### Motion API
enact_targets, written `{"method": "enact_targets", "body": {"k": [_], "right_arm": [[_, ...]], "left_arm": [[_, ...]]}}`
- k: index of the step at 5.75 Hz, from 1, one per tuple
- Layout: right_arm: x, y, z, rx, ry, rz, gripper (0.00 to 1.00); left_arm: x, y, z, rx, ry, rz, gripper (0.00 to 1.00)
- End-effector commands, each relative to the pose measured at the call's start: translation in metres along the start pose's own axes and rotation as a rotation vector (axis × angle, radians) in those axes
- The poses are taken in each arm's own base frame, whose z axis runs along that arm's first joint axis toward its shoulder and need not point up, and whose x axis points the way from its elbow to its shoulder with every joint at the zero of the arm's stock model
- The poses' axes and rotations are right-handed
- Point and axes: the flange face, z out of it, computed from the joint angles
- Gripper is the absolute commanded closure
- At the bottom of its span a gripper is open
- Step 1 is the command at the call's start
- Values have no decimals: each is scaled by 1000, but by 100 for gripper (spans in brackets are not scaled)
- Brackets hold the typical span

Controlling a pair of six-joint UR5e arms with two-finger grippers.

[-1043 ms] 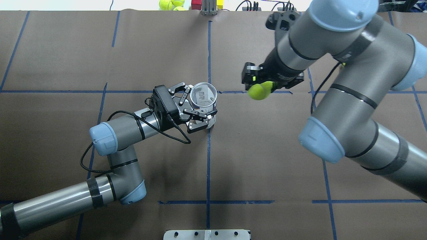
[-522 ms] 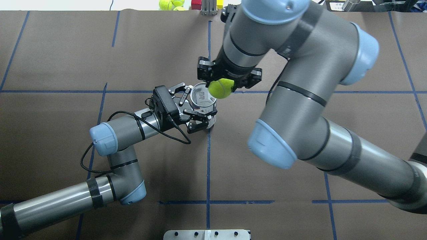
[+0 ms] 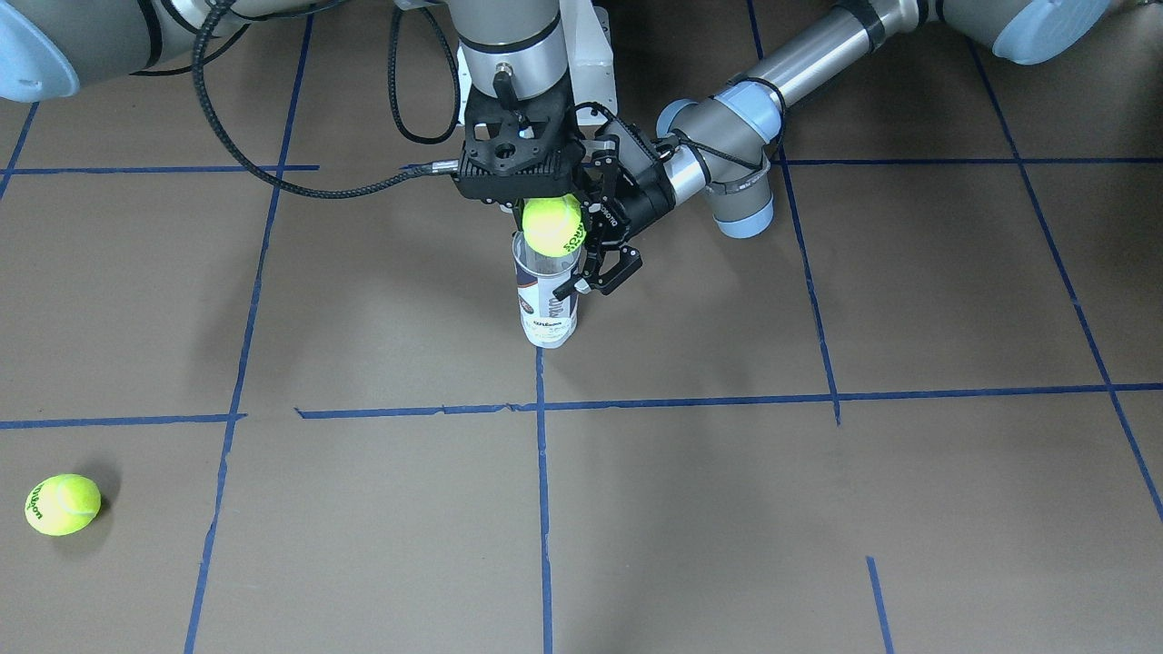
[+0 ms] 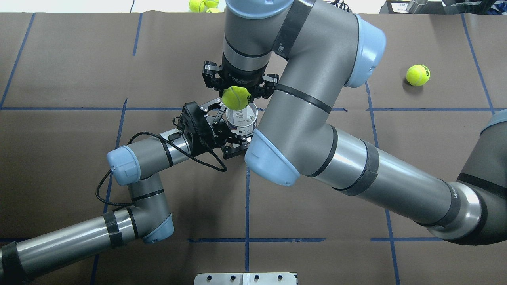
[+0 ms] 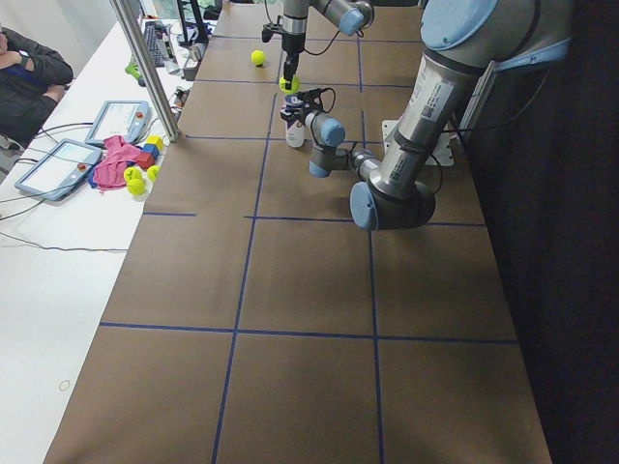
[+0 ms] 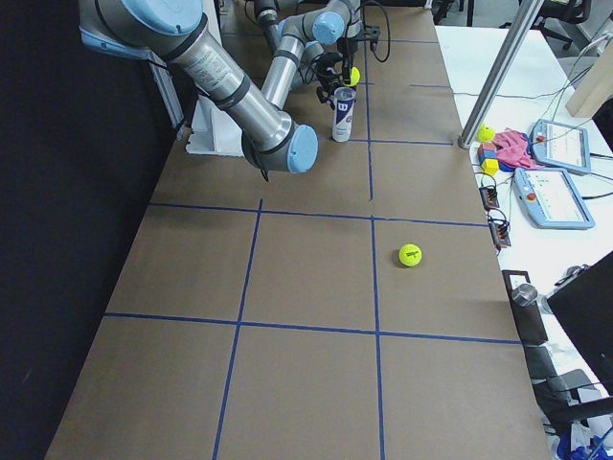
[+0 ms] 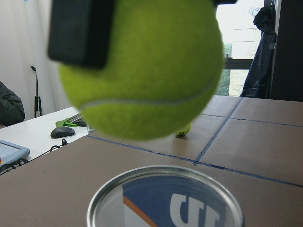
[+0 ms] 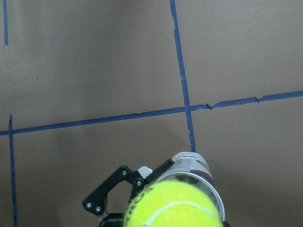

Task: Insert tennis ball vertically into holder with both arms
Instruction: 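Carry the ball with the right gripper above the can's opening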

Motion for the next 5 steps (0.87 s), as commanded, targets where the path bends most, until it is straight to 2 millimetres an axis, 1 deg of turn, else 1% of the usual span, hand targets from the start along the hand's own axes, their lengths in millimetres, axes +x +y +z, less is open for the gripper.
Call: {"method": "enact_targets", "body": {"k": [1,2,4,5], "right_arm": [[2,3,7,1,19,1,64],[4,3,9,-1,23,2,61],[6,6,13,1,38,2,10],[5,7,13,3,37,0,2]], "left_arm": [[-1,0,0,0,-1,0,4],[-1,0,0,0,-1,0,4],[0,0,0,0,0,0,4],[0,0,0,0,0,0,4]]}}
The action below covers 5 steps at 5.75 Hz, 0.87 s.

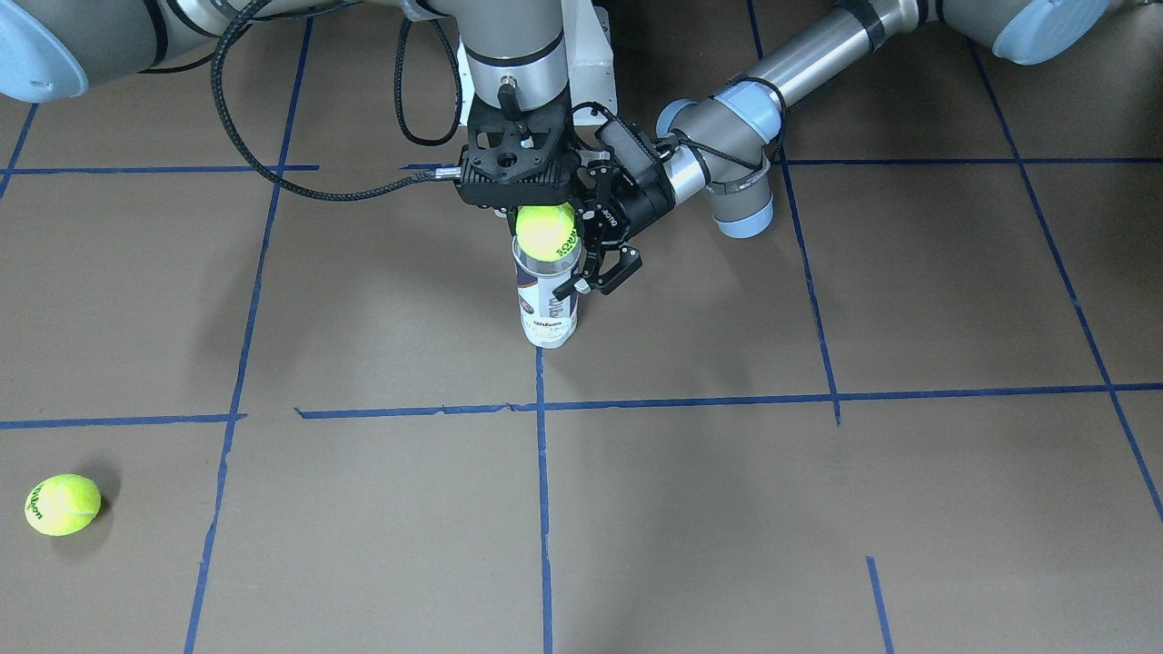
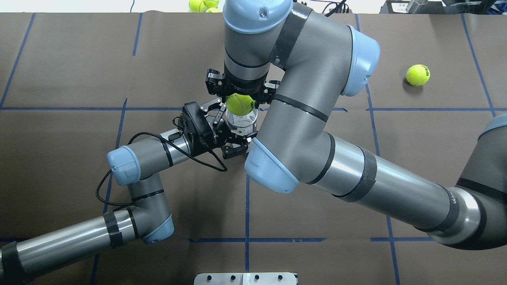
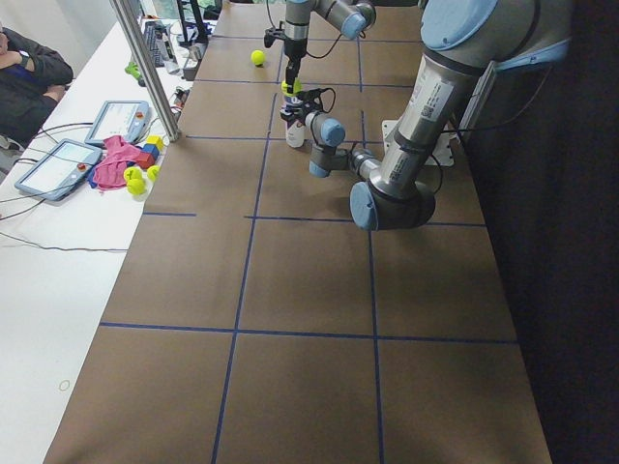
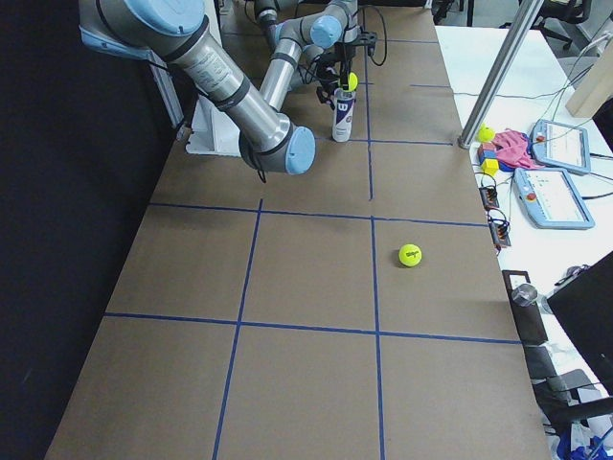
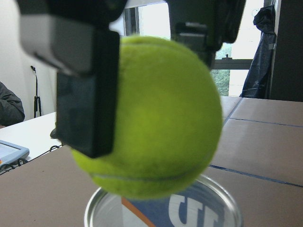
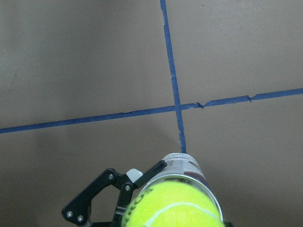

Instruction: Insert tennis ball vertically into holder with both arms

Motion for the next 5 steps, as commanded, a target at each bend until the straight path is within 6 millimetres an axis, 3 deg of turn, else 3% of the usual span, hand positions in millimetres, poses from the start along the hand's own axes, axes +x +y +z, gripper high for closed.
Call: {"method": "enact_targets", "body": {"k": [1,4,5], "right_arm": [[0,1,0,1,1,-1,2],[7,2,4,-13,4,-31,1],[33,2,6,-9,7,-98,1]], "left_arm": [[0,0,0,0,0,0,4],[-1,-1,0,3,0,0,4],[-1,-1,0,5,0,0,4]]}}
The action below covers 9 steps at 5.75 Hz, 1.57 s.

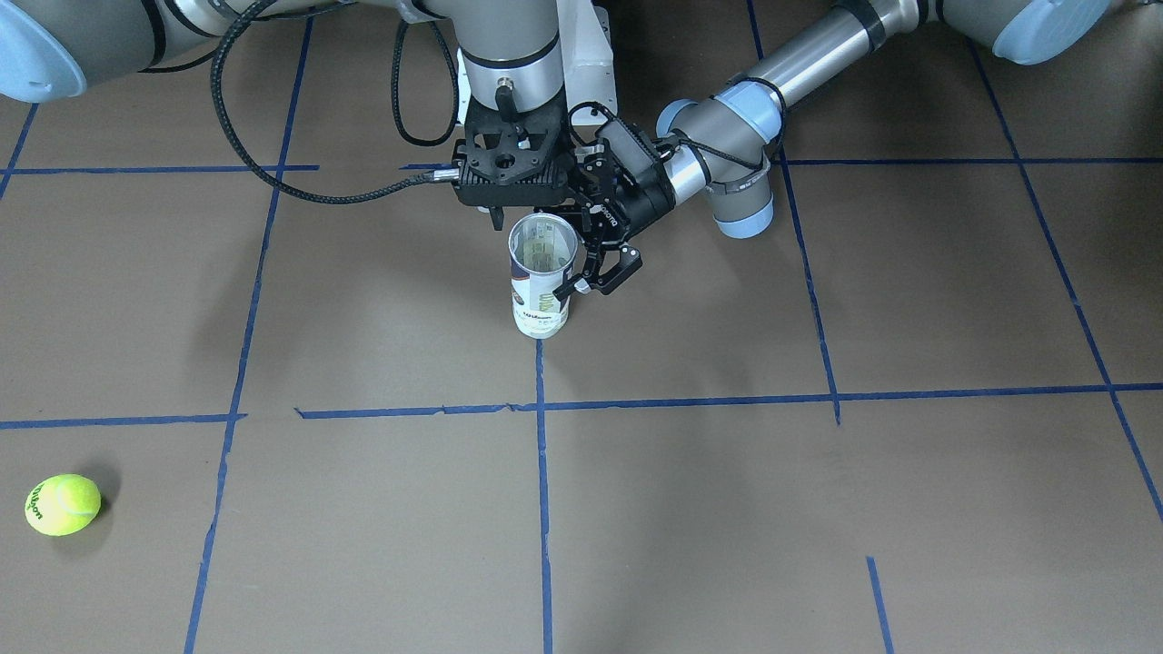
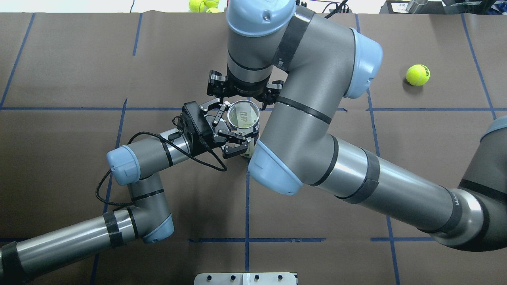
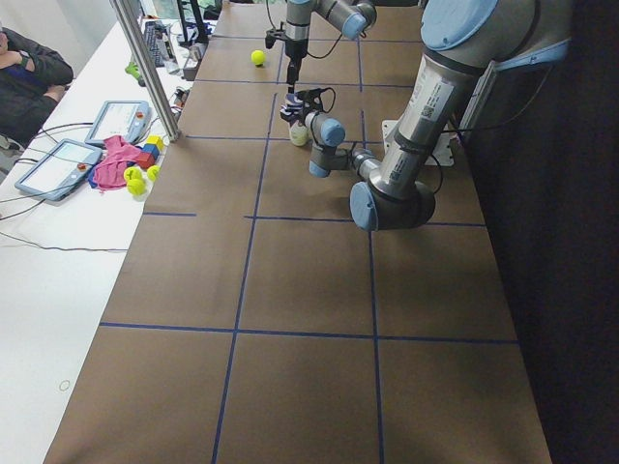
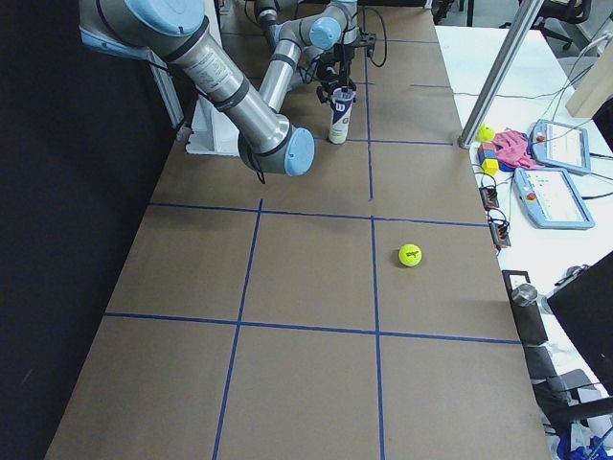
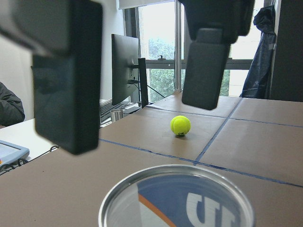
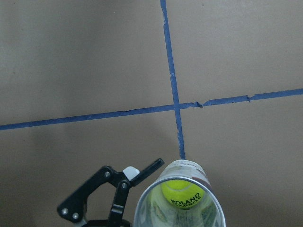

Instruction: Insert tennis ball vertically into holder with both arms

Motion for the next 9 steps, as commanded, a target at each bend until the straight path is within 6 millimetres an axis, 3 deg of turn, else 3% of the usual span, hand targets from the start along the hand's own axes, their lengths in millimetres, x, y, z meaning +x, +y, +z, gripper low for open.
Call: {"method": "enact_targets", "body": {"k": [1,4,6,8,9], "right_arm": [[63,-11,1,9,20,-104,1],[213,-82,-7,-36,77,-299,1],[326,-127,-14,-46,157,-470,1],[399,-155,-11,-88,198,-547,1],[419,-179,11,-43,179,-584,1]], "left_arm": [[0,0,0,3,1,0,4],[0,2,-1,0,1,-1,4],[0,1,-1,0,1,-1,4],[0,1,-1,0,1,-1,4],[1,2,-1,-1,3,-1,4]]}}
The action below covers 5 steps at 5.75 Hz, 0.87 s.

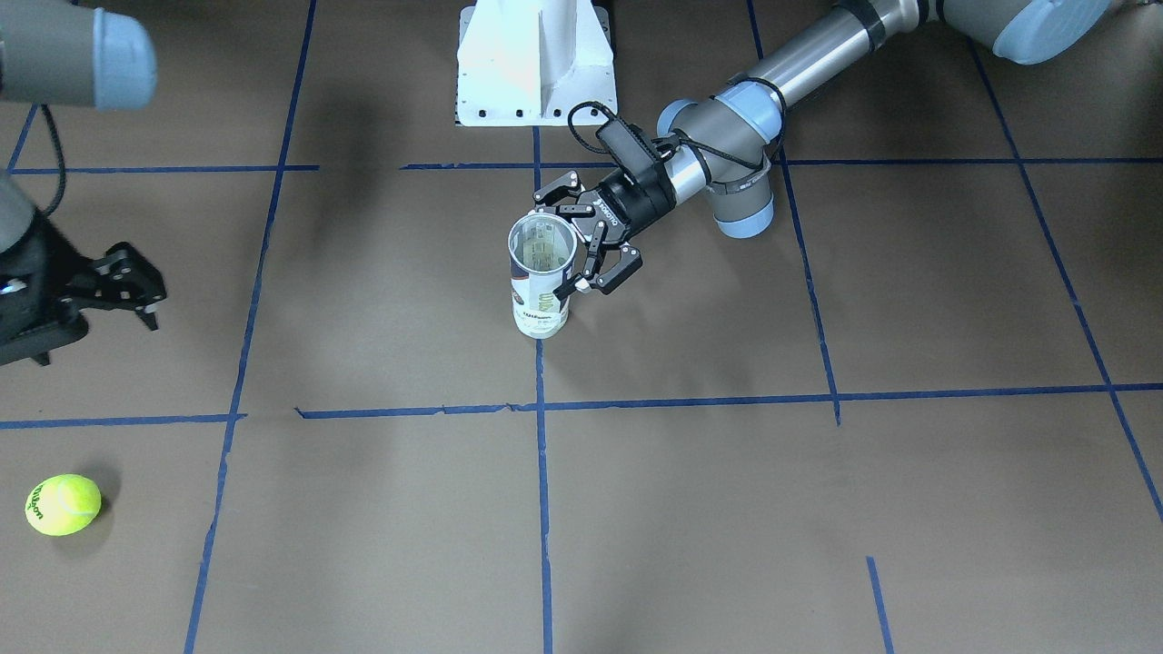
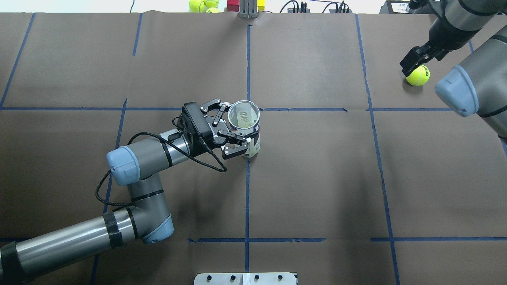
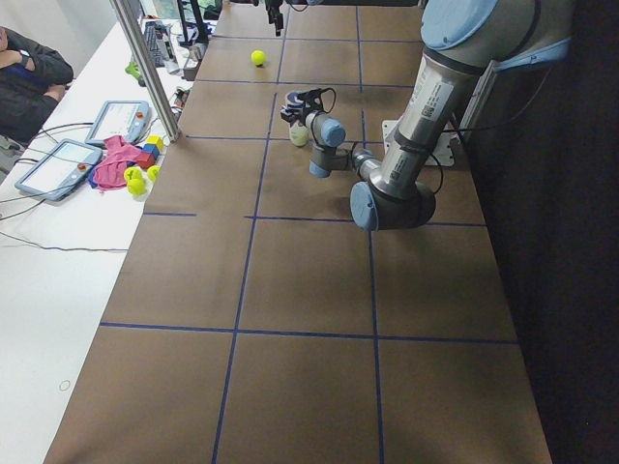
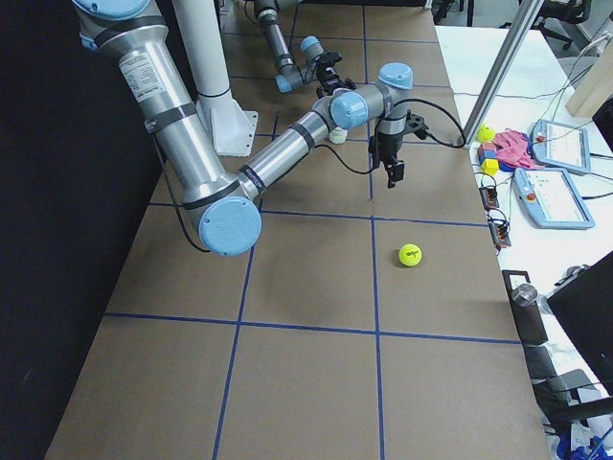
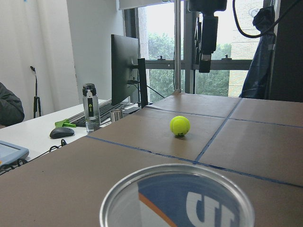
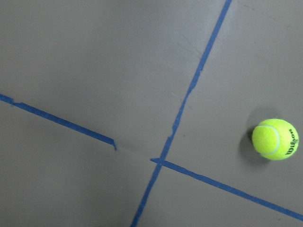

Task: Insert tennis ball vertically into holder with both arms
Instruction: 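Grasp the remaining yellow tennis ball with the right gripper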

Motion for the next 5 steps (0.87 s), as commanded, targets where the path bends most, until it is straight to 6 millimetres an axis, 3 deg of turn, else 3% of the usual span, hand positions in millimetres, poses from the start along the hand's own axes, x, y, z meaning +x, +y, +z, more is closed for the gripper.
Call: {"method": "enact_targets", "body": {"k": [1,4,5], "right_arm": [[56,-14,53,57,1,-46,1],[123,-8,151,98,3,-99,1],[129,-5,163,89,10,-110,1]], "left_arm": [[1,0,0,0,1,0,4],[2,0,1,-1,2,-1,4],[3,0,1,-1,3,-2,4]]}}
